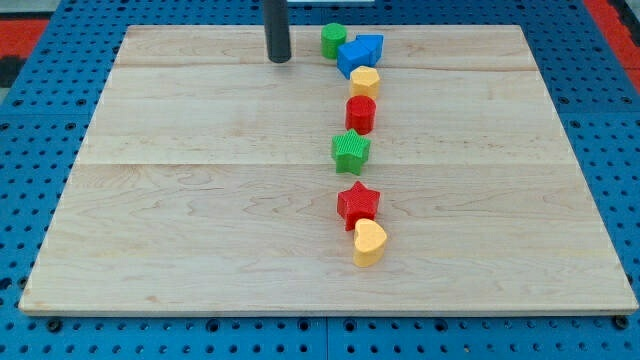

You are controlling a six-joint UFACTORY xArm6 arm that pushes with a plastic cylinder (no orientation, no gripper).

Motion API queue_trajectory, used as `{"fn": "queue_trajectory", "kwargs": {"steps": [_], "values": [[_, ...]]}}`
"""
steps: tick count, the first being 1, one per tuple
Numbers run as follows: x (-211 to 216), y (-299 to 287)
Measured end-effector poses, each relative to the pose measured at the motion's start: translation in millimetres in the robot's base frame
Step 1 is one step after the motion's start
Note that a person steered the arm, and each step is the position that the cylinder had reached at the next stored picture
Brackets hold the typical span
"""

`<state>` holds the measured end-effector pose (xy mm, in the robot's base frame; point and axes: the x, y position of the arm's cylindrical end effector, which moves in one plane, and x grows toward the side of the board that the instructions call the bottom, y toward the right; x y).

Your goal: Place the green circle above the blue cube

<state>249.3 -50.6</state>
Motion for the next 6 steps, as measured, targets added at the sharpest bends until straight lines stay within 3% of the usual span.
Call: {"fn": "queue_trajectory", "kwargs": {"steps": [1, 4, 6], "values": [[-15.5, 28.5], [-7.8, 84.8], [-4.3, 13.2]]}}
